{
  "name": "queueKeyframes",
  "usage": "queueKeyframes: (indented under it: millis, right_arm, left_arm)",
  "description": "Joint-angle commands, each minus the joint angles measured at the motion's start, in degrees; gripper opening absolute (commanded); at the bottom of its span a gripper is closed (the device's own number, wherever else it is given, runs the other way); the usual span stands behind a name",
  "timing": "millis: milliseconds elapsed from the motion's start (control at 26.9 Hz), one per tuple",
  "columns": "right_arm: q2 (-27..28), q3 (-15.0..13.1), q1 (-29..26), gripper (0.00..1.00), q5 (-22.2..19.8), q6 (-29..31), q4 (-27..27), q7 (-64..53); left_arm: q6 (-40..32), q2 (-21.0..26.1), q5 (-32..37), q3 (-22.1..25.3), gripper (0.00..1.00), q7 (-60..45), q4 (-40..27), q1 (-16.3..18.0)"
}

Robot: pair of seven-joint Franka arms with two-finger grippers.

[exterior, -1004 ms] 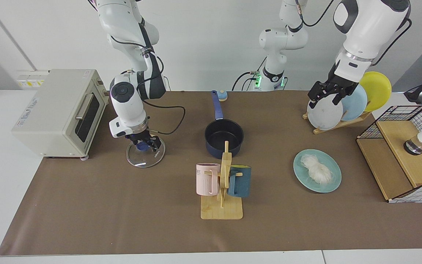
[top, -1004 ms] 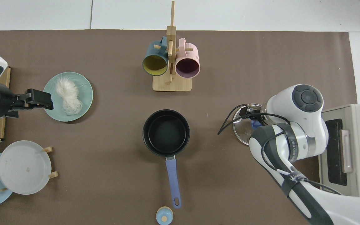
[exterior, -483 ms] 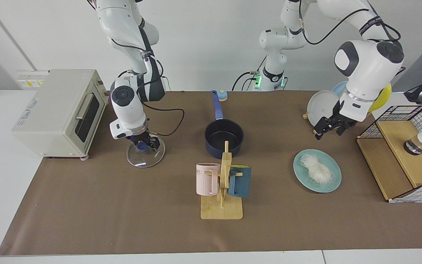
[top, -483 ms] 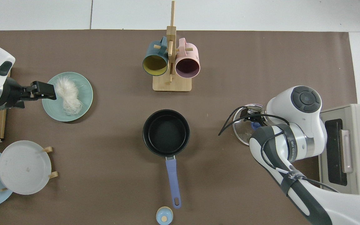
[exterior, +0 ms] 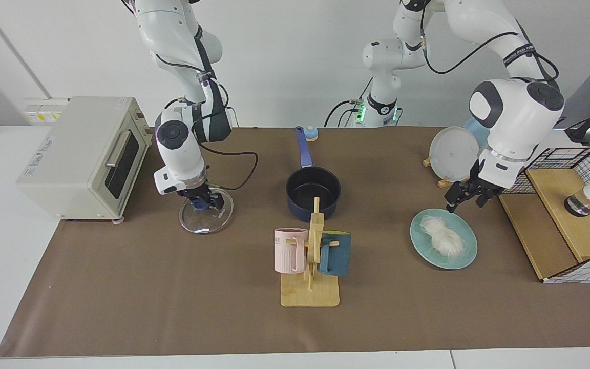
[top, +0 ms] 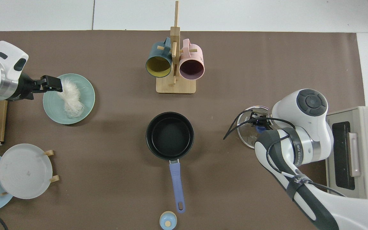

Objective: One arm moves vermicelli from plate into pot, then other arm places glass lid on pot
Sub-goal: 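Grasp the vermicelli with the left gripper while the right gripper grasps the lid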

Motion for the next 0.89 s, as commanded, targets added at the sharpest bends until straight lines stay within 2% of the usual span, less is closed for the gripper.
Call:
queueKeyframes:
  millis: [0, 112, 260, 483, 855]
  right_arm:
    - [-0.8, 0.34, 0.42, 0.32, -0.03, 0.62, -0.3, 1.13]
    - [-1.24, 0.34, 0.68, 0.25, -0.03, 0.27, -0.12, 1.31]
    - [-1.94, 0.34, 1.21, 0.2, -0.03, 0.01, 0.23, 1.22]
    - [-2.29, 0.34, 1.13, 0.17, -0.03, -3.59, 3.65, 0.96]
    - [-3.61, 0.25, 0.25, 0.13, -0.03, -6.67, 8.4, 0.34]
  left_arm:
    - [7.0, 5.62, 0.31, -0.23, 1.0, 1.44, 0.38, 0.07]
    - [7.97, 6.68, 0.4, -0.23, 1.0, 3.28, 0.47, 0.51]
    - [9.11, 8.09, 0.31, -0.23, 1.0, 6.36, 1.17, 0.78]
    - [9.47, 8.7, 0.31, -0.23, 1.0, 6.54, 1.0, 1.91]
    - [14.21, 11.52, -0.21, -1.1, 1.0, 5.84, 0.82, 1.22]
